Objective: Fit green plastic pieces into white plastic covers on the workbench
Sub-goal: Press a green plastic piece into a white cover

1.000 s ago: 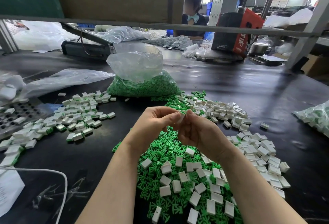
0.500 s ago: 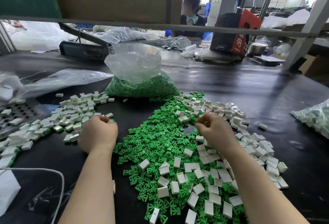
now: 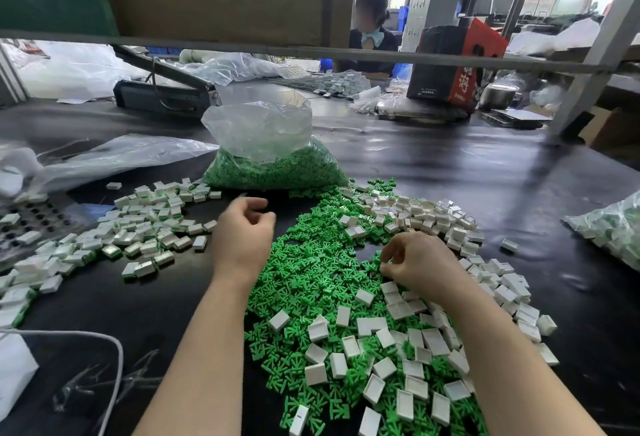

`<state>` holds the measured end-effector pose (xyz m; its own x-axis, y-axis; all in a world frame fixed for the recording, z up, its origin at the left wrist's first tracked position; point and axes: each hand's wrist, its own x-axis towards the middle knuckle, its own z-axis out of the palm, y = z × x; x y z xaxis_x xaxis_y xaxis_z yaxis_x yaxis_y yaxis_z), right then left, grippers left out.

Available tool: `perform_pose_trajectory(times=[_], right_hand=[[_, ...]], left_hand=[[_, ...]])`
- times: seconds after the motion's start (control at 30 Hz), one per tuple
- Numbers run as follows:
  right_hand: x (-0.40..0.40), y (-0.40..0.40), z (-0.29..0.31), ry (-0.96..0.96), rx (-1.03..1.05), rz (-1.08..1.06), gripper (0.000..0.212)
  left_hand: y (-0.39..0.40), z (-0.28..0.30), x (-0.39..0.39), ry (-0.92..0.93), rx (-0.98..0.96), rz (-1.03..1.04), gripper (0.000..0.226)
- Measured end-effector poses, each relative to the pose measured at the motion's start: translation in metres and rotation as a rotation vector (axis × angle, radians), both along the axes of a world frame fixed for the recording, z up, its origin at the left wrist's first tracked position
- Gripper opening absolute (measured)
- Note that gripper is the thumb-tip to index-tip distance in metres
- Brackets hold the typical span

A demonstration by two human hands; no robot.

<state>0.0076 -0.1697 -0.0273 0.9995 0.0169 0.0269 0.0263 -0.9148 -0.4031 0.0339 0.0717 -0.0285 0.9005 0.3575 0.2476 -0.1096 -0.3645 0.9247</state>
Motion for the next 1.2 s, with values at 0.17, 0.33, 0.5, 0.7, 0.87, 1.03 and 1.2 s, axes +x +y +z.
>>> perform_pose_trajectory(times=[0.17, 0.33, 0.5, 0.7, 0.87, 1.03, 1.2], right_hand=[[0.000, 0.007, -0.001, -0.036, 0.353, 0.029, 0.007], [-0.001, 0.018, 0.006, 0.025, 0.906, 0.095, 0.029], [0.000, 0.021, 0.003, -0.030, 0.950, 0.108, 0.025], [0.002, 0.026, -0.010, 0.023, 0.052, 0.233, 0.034], [0.000, 0.036, -0.007, -0.031, 0.006, 0.235, 0.020], [-0.002, 0.036, -0.007, -0.059, 0.041, 0.229, 0.014], [-0.001, 0.035, -0.009, -0.059, 0.120, 0.221, 0.016]], left_hand=[[-0.026, 0.003, -0.009, 0.021, 0.143, -0.480, 0.032], [-0.049, 0.000, -0.015, -0.049, 0.164, -0.663, 0.036], [-0.049, 0.004, -0.016, -0.128, 0.073, -0.584, 0.017], [-0.044, 0.011, -0.015, -0.031, -0.233, -0.513, 0.008], [-0.044, 0.014, -0.016, -0.001, -0.343, -0.519, 0.008], [-0.043, 0.016, -0.019, -0.014, -0.367, -0.572, 0.009], [-0.043, 0.018, -0.020, -0.026, -0.394, -0.597, 0.017]])
